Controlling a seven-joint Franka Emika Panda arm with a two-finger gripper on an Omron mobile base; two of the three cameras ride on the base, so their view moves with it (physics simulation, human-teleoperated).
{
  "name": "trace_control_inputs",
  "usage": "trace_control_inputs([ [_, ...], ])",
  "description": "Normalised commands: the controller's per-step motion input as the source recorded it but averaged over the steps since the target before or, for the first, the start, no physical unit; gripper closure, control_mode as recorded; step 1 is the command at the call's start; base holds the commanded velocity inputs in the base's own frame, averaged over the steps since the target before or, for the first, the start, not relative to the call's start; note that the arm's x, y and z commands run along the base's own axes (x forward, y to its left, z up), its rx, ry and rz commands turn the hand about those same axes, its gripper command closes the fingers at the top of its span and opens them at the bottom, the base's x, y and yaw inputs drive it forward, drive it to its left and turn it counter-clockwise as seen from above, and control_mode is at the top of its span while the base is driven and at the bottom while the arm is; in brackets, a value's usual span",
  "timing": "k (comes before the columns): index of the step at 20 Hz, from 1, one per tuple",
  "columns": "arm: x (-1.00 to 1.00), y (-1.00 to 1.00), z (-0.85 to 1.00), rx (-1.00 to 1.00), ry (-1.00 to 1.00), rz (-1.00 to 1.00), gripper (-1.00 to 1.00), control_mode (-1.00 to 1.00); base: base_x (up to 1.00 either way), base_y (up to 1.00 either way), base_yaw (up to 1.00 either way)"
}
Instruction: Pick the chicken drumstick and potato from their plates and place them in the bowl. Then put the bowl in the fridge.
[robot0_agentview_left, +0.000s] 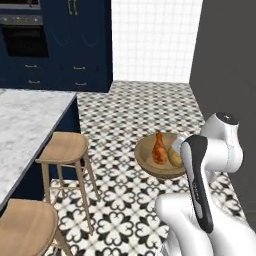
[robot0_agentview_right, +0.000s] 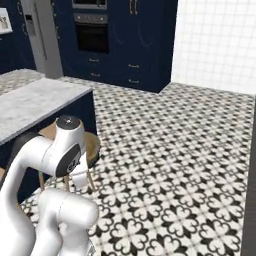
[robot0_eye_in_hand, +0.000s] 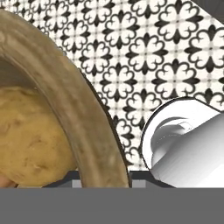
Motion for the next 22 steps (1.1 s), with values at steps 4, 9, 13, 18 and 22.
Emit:
trace_control_inputs([
  [4,0.0,0.0,0.0,0.0,0.0,0.0,1.0,1.0,1.0,0.0,-0.2],
  [9,0.0,0.0,0.0,0.0,0.0,0.0,1.0,1.0,1.0,-0.04,-0.01],
  [13,0.0,0.0,0.0,0.0,0.0,0.0,1.0,1.0,1.0,-0.06,0.0],
  [18,0.0,0.0,0.0,0.0,0.0,0.0,1.0,1.0,1.0,0.0,0.0],
  [22,0.0,0.0,0.0,0.0,0.0,0.0,1.0,1.0,1.0,0.0,0.0],
])
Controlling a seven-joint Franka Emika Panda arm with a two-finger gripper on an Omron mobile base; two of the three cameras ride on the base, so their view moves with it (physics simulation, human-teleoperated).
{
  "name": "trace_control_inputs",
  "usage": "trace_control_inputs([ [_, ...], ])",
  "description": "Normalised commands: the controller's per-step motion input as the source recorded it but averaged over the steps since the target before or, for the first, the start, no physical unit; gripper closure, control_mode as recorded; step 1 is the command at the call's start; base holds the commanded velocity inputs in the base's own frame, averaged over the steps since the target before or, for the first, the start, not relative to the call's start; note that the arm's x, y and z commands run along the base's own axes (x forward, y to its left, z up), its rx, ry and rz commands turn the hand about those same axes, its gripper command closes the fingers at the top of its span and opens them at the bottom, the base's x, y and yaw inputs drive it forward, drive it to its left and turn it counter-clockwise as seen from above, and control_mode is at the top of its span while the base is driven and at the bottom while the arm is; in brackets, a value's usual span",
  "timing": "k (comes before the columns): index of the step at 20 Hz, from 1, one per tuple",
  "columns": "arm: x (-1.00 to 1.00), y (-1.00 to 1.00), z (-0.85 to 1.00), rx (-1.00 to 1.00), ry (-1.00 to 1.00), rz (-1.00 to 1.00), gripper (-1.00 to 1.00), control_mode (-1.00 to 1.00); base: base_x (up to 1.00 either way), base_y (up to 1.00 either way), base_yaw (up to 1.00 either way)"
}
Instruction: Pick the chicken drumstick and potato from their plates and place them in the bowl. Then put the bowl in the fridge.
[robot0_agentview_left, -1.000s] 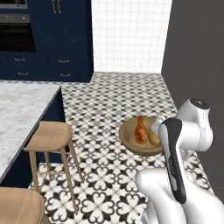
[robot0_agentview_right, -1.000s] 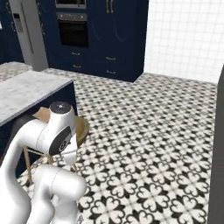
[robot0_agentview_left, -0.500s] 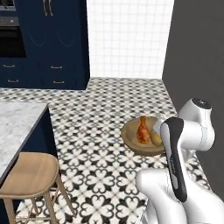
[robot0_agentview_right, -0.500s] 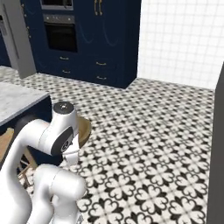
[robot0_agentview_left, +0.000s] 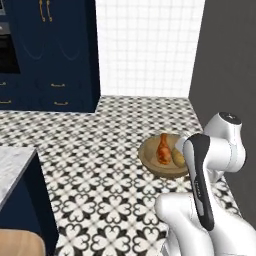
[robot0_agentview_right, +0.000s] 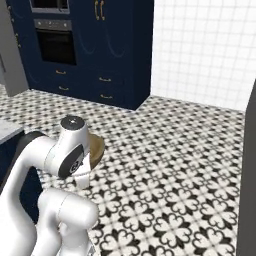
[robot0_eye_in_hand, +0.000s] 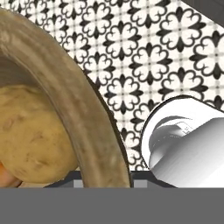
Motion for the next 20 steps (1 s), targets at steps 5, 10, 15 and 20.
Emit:
trace_control_inputs([
  [5,0.0,0.0,0.0,0.0,0.0,0.0,1.0,1.0,1.0,0.0,0.0],
  [10,0.0,0.0,0.0,0.0,0.0,0.0,1.0,1.0,1.0,0.0,0.0],
  [15,0.0,0.0,0.0,0.0,0.0,0.0,1.0,1.0,1.0,0.0,0.12],
  [20,0.0,0.0,0.0,0.0,0.0,0.0,1.0,1.0,1.0,0.0,0.33],
])
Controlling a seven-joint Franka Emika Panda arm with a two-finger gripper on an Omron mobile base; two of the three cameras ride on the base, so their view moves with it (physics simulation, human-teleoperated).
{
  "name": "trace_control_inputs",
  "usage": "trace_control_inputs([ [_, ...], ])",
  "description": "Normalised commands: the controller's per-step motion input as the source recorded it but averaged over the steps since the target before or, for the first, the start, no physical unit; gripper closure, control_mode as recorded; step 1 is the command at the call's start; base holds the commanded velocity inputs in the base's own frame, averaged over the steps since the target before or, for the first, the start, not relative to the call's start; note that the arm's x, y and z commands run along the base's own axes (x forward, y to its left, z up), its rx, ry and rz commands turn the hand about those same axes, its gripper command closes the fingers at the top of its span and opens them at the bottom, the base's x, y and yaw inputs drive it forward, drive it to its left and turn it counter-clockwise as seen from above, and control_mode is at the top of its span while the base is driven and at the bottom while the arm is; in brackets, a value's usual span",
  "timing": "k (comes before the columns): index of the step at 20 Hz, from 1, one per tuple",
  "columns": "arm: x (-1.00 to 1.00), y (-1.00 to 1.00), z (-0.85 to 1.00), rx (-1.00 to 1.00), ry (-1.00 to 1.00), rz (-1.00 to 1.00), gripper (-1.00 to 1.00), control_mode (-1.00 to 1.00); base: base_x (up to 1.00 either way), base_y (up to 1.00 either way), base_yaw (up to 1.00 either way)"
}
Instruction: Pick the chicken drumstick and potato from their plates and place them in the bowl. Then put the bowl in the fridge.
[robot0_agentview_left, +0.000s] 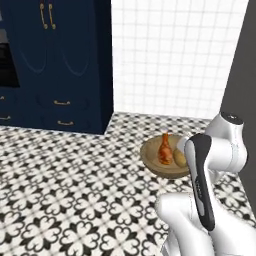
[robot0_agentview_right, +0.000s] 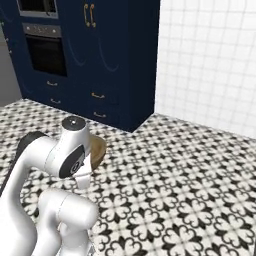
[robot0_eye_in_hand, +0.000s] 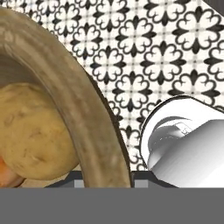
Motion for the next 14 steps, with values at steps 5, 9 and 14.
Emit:
trace_control_inputs([
  [5,0.0,0.0,0.0,0.0,0.0,0.0,1.0,1.0,1.0,0.0,0.56],
  [9,0.0,0.0,0.0,0.0,0.0,0.0,1.0,1.0,0.96,-0.09,0.65],
  [14,0.0,0.0,0.0,0.0,0.0,0.0,1.0,1.0,0.87,-0.07,0.6],
])
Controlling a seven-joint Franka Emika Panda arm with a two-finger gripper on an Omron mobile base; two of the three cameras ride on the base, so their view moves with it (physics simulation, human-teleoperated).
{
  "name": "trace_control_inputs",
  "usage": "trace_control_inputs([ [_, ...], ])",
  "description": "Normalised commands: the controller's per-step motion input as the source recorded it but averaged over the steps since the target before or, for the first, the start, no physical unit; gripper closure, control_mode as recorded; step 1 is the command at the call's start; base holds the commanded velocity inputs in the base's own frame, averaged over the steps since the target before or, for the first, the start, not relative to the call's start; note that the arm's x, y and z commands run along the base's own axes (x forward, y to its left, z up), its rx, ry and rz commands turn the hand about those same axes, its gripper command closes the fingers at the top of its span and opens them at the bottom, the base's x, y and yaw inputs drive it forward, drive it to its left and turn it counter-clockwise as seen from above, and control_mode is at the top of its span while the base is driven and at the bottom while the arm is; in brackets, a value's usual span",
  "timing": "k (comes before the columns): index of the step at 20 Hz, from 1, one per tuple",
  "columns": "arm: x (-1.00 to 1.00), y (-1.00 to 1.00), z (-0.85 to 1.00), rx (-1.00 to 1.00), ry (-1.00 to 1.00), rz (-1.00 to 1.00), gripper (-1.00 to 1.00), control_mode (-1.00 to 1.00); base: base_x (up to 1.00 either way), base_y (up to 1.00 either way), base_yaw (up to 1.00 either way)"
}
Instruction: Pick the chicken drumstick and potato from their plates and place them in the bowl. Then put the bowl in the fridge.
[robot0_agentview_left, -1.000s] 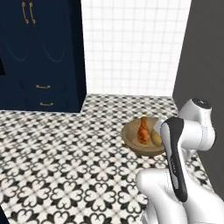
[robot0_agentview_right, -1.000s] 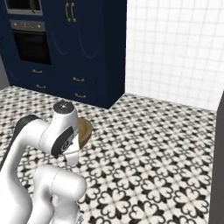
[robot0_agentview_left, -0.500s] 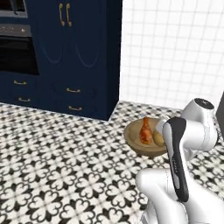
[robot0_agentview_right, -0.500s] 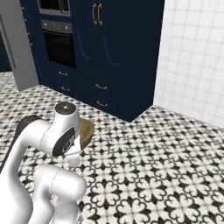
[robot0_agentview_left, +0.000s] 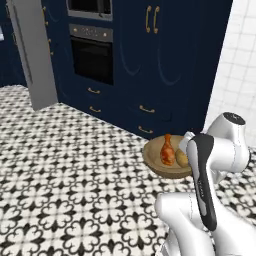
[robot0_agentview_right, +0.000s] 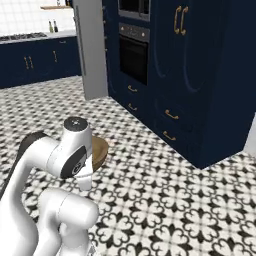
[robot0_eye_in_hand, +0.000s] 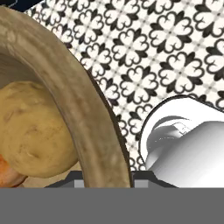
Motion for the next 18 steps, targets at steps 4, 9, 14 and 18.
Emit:
trace_control_inputs([
  [4,0.0,0.0,0.0,0.0,0.0,0.0,1.0,1.0,0.96,-0.1,0.56],
  [9,0.0,0.0,0.0,0.0,0.0,0.0,1.0,1.0,1.0,-0.07,0.46],
  [14,0.0,0.0,0.0,0.0,0.0,0.0,1.0,1.0,1.0,0.0,0.3],
  [18,0.0,0.0,0.0,0.0,0.0,0.0,1.0,1.0,1.0,0.0,0.26],
])
